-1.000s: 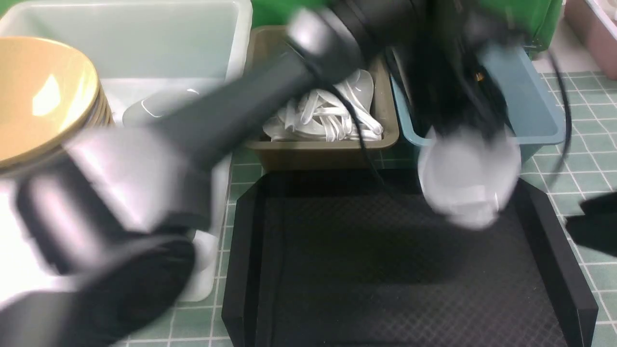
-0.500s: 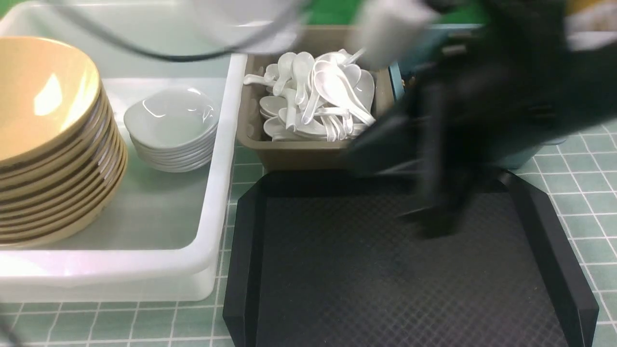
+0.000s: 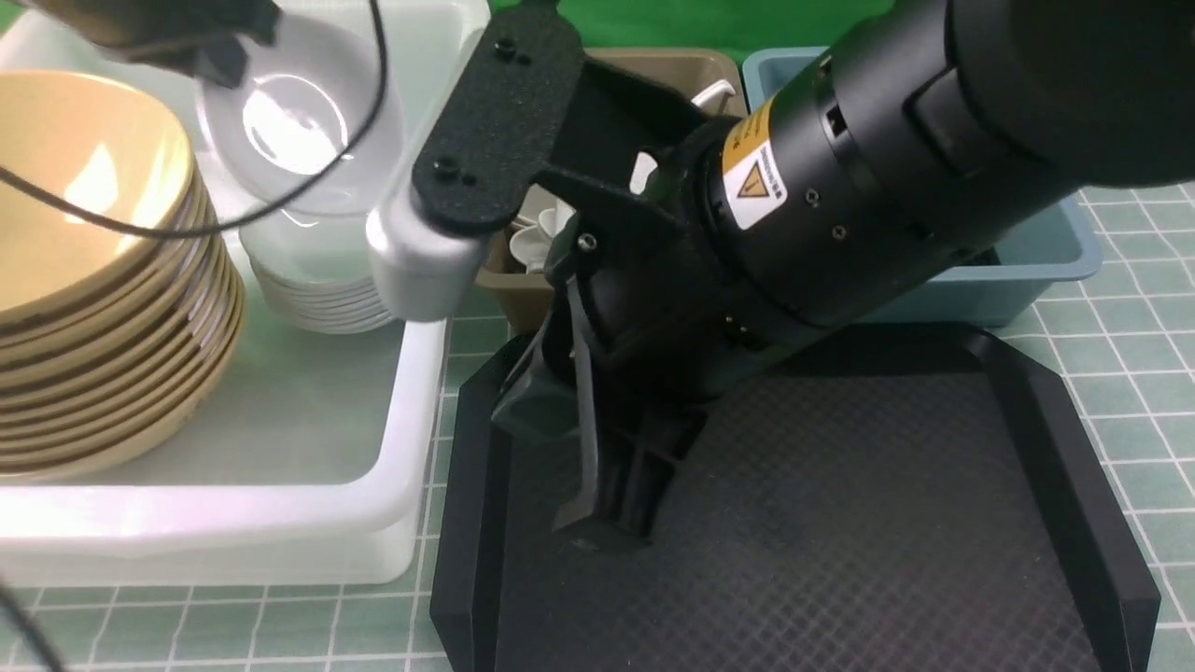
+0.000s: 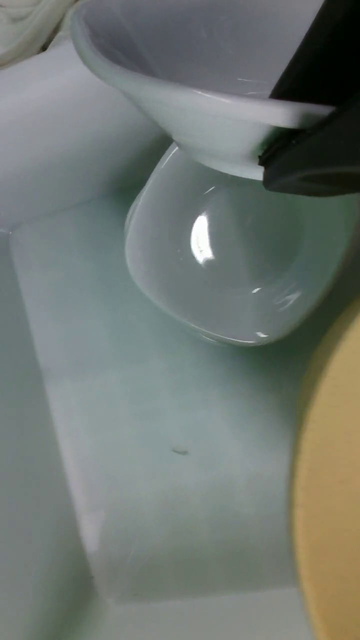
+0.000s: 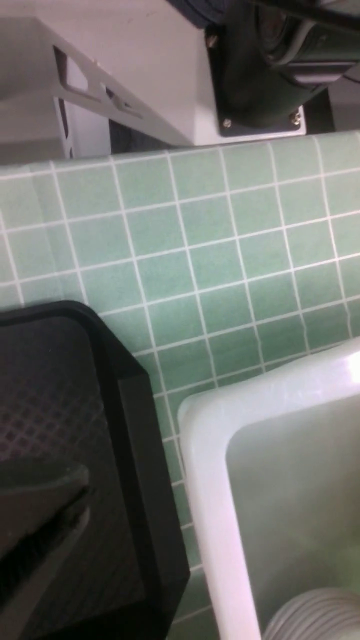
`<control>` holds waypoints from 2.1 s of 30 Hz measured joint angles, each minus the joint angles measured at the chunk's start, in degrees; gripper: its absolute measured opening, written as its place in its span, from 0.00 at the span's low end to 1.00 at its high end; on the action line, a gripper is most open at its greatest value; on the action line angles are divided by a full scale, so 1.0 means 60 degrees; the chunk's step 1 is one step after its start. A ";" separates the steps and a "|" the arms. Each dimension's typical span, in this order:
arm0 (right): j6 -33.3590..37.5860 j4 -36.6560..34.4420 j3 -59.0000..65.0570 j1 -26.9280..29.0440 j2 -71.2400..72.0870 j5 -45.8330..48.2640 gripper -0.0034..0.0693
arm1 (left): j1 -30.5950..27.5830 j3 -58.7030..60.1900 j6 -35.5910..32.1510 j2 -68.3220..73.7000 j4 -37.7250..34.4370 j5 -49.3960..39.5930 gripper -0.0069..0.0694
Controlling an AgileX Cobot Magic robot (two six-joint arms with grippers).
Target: On blue table put chopsticks spoon bowls plates into blue grey white boxes.
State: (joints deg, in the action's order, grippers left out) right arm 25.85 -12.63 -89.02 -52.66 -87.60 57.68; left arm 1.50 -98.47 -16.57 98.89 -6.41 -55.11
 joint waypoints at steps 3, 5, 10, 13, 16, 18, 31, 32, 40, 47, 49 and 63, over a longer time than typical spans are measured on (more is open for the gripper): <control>-0.0010 0.0117 0.0000 0.0000 0.0000 0.0048 0.10 | 0.0000 0.0000 -0.0323 0.0596 0.0023 0.0381 0.10; -0.0010 0.0310 0.0000 0.0000 0.0000 0.0084 0.11 | 0.0000 0.0004 -0.0364 0.0901 0.0115 0.0418 0.10; -0.0107 0.0788 0.0000 0.0000 0.0000 0.0084 0.11 | 0.0000 0.0004 -0.0396 0.1462 0.0264 0.0550 0.10; -0.0159 0.0987 0.0000 0.0000 0.0000 0.0084 0.11 | 0.0000 0.0004 -0.0396 0.1575 0.0455 0.0710 0.13; -0.0210 0.1100 0.0000 0.0000 0.0000 0.0084 0.11 | 0.0000 0.0004 -0.0387 0.1602 0.0718 0.0823 0.19; -0.0222 0.1119 0.0000 0.0000 0.0000 0.0084 0.11 | 0.0000 0.0004 -0.0387 0.1602 0.0933 0.0912 0.25; -0.0281 0.1381 0.0000 0.0000 0.0000 0.0084 0.11 | 0.0010 -0.2980 0.0503 0.0839 0.0405 -0.1802 0.70; -0.0359 0.1505 0.0000 0.0000 0.0000 0.0107 0.11 | 0.0010 -0.3330 0.0544 0.0575 0.0302 -0.2199 0.68; -0.1109 0.2050 0.0218 0.0000 0.0353 0.1349 0.11 | 0.0016 -0.1480 0.0764 -0.2566 0.0254 -0.2808 0.28; -0.1463 0.2104 0.1780 0.0000 0.1705 0.0674 0.11 | 0.0008 0.2961 0.0690 -0.5494 0.0603 -0.2725 0.09; -0.1559 0.2104 0.2299 0.0000 0.2163 0.0410 0.11 | 0.0008 0.4063 0.0686 -0.6274 0.0652 -0.2430 0.09; -0.1936 0.1922 0.6664 0.0000 0.7406 -0.4053 0.11 | 0.0008 1.1032 0.0694 -1.3141 0.0524 0.1679 0.09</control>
State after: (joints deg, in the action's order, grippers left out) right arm 14.23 -1.09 -49.04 -52.66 -43.16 33.36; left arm 1.55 -32.28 -12.41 20.04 -3.27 -45.04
